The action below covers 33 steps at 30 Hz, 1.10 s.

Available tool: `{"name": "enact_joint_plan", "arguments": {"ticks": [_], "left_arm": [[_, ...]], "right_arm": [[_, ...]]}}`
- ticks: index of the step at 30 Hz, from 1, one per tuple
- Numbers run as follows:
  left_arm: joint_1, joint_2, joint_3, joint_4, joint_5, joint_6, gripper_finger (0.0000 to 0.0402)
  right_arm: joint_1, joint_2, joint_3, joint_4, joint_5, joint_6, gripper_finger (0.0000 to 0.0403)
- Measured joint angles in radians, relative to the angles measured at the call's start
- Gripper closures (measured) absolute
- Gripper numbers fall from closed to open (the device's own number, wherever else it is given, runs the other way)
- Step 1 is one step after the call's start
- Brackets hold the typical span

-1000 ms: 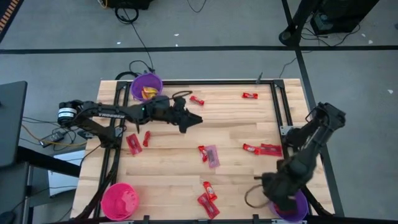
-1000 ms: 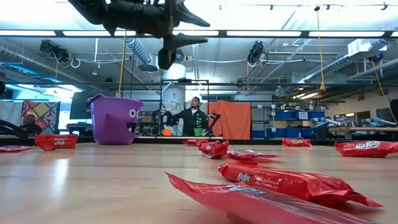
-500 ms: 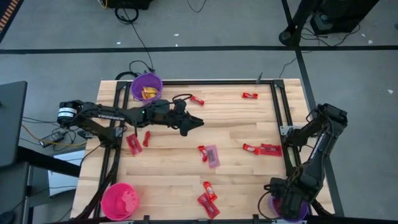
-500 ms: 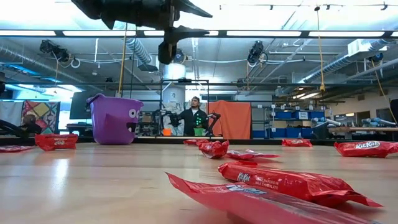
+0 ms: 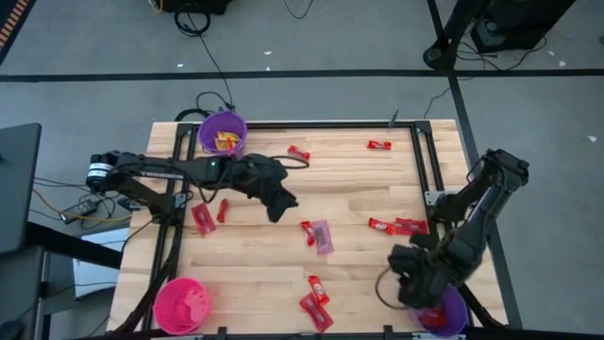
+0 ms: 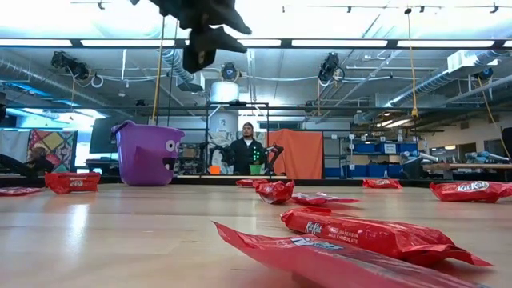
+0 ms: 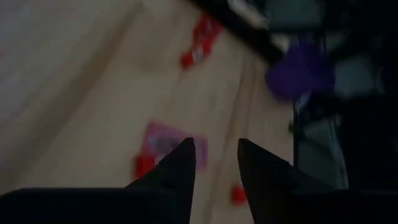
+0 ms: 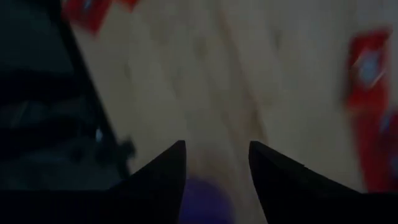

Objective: Sort candy by brand, put in halloween buckets
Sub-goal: Put the red candy into the bottom purple bucket

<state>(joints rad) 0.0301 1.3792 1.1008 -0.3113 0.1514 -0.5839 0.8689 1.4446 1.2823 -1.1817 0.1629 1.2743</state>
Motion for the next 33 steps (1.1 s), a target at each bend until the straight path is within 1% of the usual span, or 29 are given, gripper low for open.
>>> {"name": "enact_joint_plan", "arguments": {"ticks": [4,6,7,11,13,16,18,20,22,26,33], "left_arm": [[-0.009,0.0,0.007,-0.109,0.077,0.004,0.0277],[-0.019,0.0,0.008,-0.148,0.083,0.001,0.0277],[-0.025,0.0,0.008,-0.173,0.081,-0.001,0.0277],[-0.044,0.0,0.008,-0.325,0.03,-0.072,0.0277],[-0.056,-0.012,0.009,-0.459,-0.033,-0.125,0.0277],[-0.084,-0.032,0.009,-0.63,-0.11,-0.183,0.0278],[-0.106,-0.041,0.009,-0.732,-0.132,-0.211,0.0278],[-0.125,-0.052,0.009,-0.769,-0.141,-0.237,0.0278],[-0.149,-0.06,0.009,-0.816,-0.152,-0.265,0.0278],[-0.191,-0.064,0.009,-0.841,-0.159,-0.306,0.0278],[-0.23,-0.077,0.008,-0.852,-0.181,-0.353,0.0278]], "right_arm": [[-0.142,-0.013,0.0,0.012,0.12,-0.126,0.0218],[-0.224,-0.005,0.0,0.015,0.165,-0.143,0.0219],[-0.271,0.006,0.0,0.022,0.168,-0.151,0.0219],[-0.425,0.069,-0.019,0.152,0.129,-0.268,0.0219],[-0.481,0.11,-0.021,0.258,0.105,-0.337,0.0219],[-0.552,0.181,-0.021,0.413,0.03,-0.41,0.0219],[-0.588,0.231,-0.021,0.489,-0.007,-0.429,0.0219],[-0.618,0.274,-0.021,0.517,-0.024,-0.427,0.0219],[-0.644,0.318,-0.021,0.512,-0.036,-0.368,0.0219],[-0.677,0.402,-0.023,0.494,-0.106,-0.302,0.0217],[-0.683,0.511,-0.022,0.57,-0.161,-0.308,0.0217]]}}
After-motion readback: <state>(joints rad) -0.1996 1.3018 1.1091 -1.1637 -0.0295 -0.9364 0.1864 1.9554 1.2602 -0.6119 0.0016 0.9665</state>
